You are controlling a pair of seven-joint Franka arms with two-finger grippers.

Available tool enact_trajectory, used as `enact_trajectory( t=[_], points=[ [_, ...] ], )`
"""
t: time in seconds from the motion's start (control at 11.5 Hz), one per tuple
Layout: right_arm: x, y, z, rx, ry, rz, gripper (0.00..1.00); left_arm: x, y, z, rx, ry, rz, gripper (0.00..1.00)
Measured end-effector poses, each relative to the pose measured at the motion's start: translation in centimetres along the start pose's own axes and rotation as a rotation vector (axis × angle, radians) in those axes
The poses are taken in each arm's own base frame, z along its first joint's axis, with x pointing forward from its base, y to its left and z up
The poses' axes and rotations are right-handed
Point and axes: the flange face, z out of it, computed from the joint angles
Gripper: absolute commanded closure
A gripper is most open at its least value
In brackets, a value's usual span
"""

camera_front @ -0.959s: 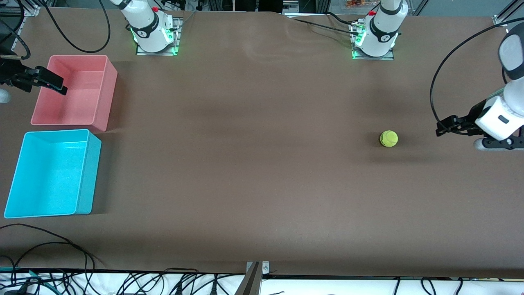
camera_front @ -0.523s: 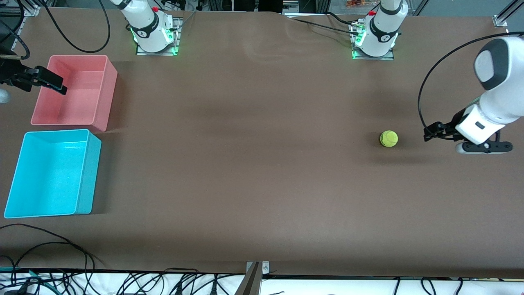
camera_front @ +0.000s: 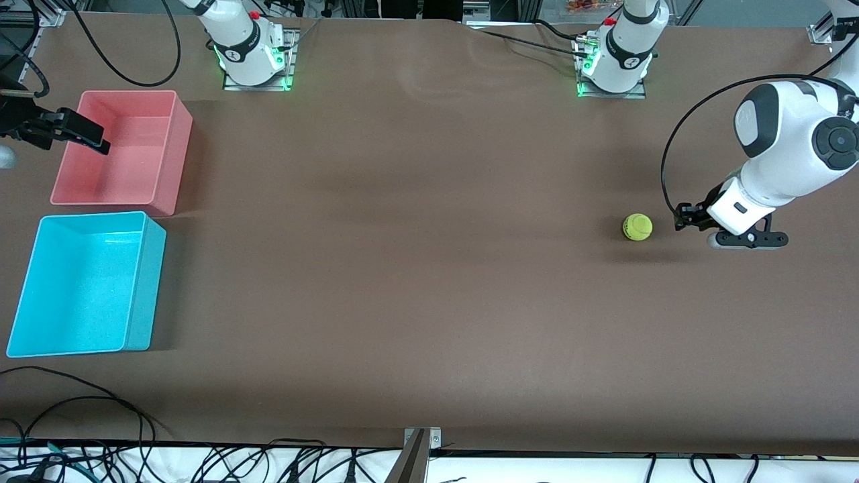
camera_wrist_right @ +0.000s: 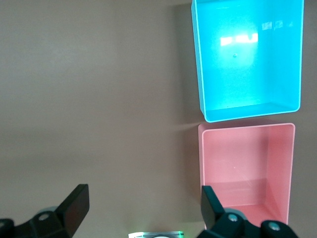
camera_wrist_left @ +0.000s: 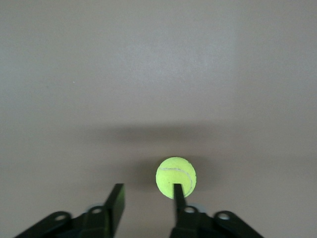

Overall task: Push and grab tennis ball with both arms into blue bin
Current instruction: 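Lower the left gripper beside the tennis ball, fingers facing the ball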

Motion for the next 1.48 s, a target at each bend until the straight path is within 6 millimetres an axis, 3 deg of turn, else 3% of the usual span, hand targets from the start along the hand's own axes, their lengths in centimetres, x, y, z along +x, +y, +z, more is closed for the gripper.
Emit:
enact_trajectory(
  t=[0.17,0.44,0.87,1.22,1.48],
  points=[
    [0.0,0.0,0.0,0.001,0.000,0.000,0.00,-0.1,0.0,0.8,0.000,-0.016,0.064,1.00],
    [0.0,0.3,0.0,0.003,-0.001,0.005,0.00,-0.4,-0.2,2.0,-0.005,-0.036,0.301,1.00],
    [0.2,0.3,0.3,0.005,-0.005,0.010,0.00,-1.0,-1.1,4.4,-0.033,-0.069,0.841,1.00],
    [0.3,0.5,0.2,0.006,0.003,0.014,0.00,-1.9,-1.5,7.1,-0.060,-0.090,1.087,1.00],
    [0.4,0.4,-0.3,0.006,0.014,0.013,0.00,-1.7,-3.2,9.3,-0.039,-0.050,1.238,1.00]
  ],
)
